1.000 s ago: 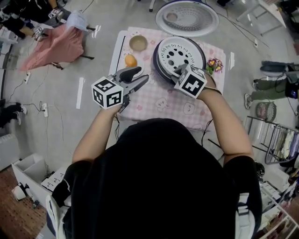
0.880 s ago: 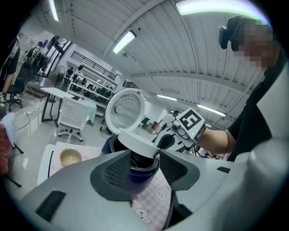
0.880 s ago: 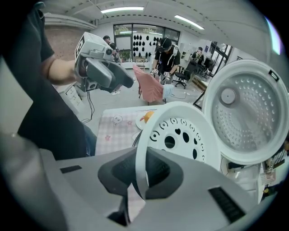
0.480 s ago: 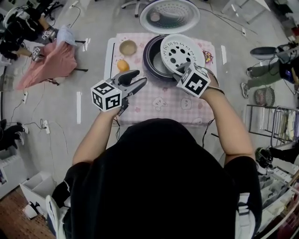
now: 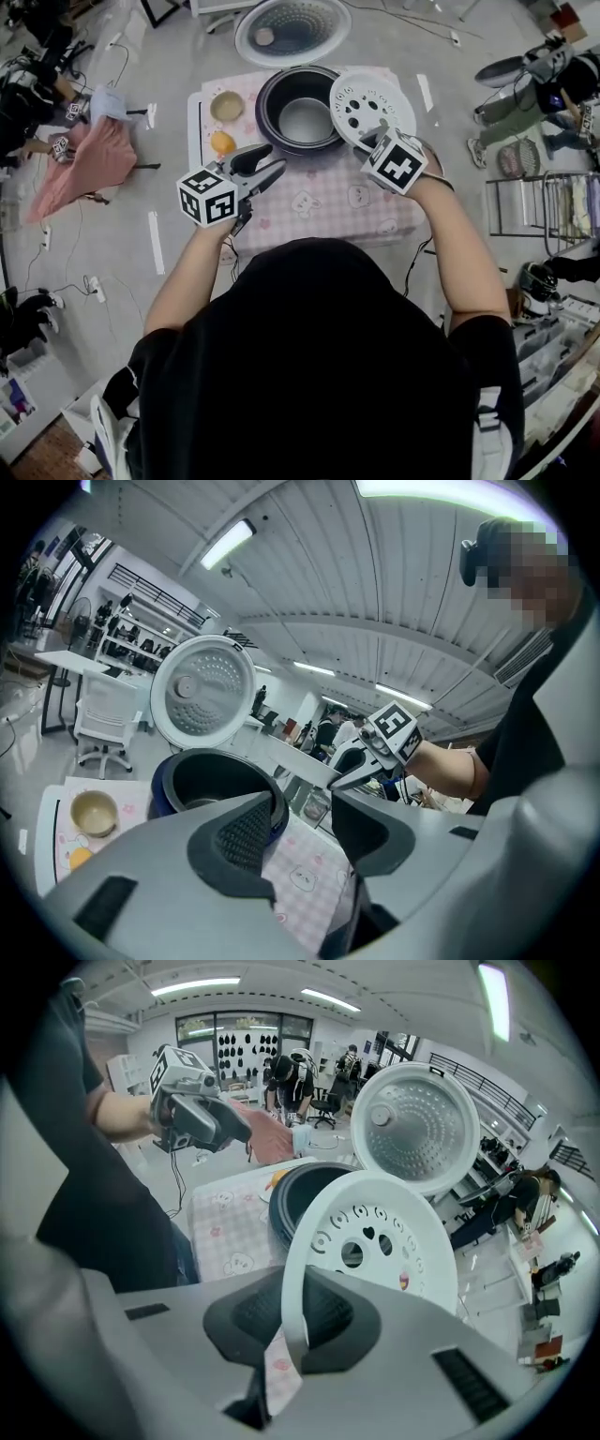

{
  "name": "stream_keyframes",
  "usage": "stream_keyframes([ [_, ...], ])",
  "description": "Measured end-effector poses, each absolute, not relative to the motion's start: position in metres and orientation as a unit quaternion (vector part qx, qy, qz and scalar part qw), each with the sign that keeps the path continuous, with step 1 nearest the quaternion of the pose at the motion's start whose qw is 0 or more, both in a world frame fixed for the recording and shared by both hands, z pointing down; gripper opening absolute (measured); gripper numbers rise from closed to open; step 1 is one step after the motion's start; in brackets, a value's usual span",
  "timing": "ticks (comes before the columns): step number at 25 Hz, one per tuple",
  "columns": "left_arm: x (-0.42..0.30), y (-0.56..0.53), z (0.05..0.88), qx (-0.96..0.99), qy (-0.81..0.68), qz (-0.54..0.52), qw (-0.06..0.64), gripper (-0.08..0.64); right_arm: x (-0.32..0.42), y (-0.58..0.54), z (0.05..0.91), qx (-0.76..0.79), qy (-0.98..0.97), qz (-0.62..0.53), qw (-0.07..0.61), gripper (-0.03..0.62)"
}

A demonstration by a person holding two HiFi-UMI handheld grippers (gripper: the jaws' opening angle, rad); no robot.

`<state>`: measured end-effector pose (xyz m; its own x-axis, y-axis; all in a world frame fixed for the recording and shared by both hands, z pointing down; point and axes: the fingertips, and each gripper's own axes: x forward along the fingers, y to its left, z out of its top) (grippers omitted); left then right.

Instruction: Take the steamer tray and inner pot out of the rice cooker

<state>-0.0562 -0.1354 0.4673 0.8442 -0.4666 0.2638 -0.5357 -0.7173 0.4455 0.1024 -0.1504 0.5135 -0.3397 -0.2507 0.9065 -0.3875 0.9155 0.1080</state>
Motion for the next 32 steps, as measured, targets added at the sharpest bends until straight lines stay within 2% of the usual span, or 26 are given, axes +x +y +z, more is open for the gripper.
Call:
stream_keyframes([
  [17,-0.011,-0.13,0.476,0.933,-0.223,0.099,0.264,0.216,0.198,-0.127,0.564,0.263,-0.771,0.119,0.568,0.032],
  [26,-0.003,-0.137,0.481,0.931,-0.226,0.104,0.266,0.216,0.225,-0.123,0.621,0.263,-0.753,0.161,0.582,0.031],
  [30,-0.007,-0.139,0.485,0.929,-0.232,0.108,0.269,0.216,0.211,-0.124,0.648,0.247,-0.777,0.176,0.552,0.031],
  [32,-0.008,-0.141,0.487,0.926,-0.235,0.11,0.272,0.216,0.214,-0.123,0.663,0.24,-0.772,0.182,0.559,0.031],
])
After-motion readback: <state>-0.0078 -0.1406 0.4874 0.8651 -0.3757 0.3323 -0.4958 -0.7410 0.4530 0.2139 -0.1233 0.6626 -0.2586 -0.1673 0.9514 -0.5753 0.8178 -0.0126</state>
